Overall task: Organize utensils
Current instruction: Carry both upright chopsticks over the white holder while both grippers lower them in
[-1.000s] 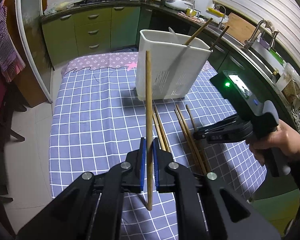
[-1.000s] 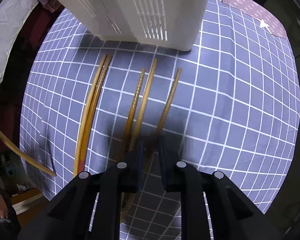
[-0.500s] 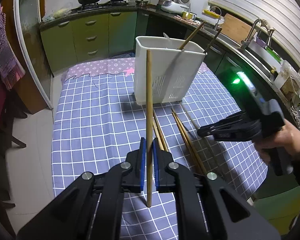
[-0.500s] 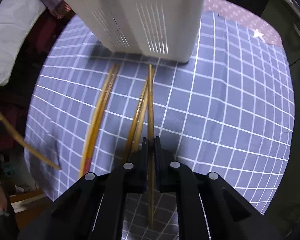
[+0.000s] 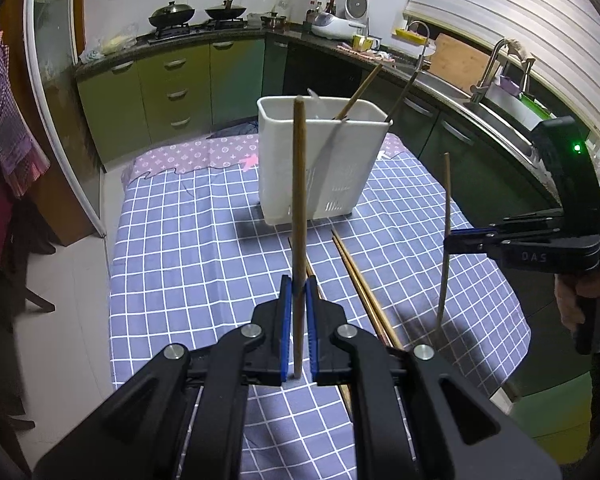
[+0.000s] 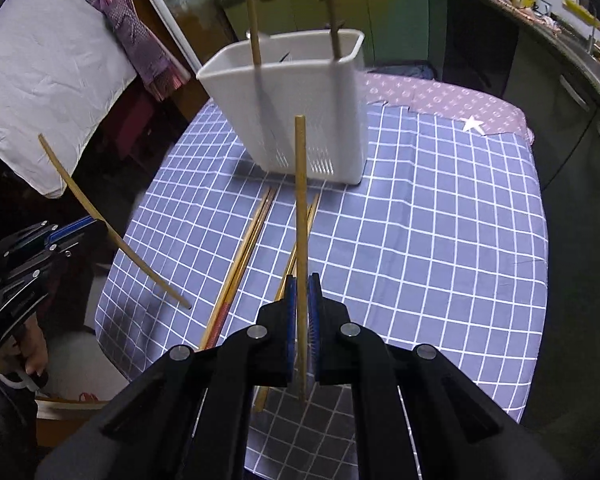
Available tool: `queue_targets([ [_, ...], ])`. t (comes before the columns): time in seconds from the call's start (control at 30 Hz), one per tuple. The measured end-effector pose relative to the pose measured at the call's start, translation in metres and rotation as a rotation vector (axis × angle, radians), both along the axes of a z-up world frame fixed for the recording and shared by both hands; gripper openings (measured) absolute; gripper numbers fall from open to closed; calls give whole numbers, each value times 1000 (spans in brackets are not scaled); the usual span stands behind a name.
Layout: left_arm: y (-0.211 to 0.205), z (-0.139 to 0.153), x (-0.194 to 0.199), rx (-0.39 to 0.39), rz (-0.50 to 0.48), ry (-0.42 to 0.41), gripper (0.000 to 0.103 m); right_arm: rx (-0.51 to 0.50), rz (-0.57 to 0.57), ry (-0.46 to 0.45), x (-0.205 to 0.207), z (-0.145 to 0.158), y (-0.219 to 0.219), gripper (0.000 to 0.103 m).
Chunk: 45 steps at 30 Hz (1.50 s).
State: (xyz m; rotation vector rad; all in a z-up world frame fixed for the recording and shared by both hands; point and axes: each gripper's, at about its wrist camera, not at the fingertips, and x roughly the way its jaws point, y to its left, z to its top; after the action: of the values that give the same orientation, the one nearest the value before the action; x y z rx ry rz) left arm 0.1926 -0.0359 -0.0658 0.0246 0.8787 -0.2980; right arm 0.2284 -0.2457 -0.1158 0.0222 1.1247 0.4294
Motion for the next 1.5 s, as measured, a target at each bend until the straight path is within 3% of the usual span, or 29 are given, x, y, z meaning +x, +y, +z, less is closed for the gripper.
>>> queue_targets([
  [0.5, -4, 4, 3, 1, -17, -4, 7, 38, -8, -35, -2, 12, -14, 7],
  [0.77, -6, 14, 9, -7, -25, -5, 7, 69, -4, -78, 2, 35, -14, 7],
  [1.03, -9, 60, 21, 4, -31, -82, 7, 108, 16, -191, 4, 94, -11, 7],
  [1.33, -22, 138, 53, -6, -18, -243, 7, 146, 2, -366, 16, 184, -7, 7],
  [1.5, -29, 159, 71, -11, -6, -313, 7, 178, -25, -409, 35, 210, -9, 7],
])
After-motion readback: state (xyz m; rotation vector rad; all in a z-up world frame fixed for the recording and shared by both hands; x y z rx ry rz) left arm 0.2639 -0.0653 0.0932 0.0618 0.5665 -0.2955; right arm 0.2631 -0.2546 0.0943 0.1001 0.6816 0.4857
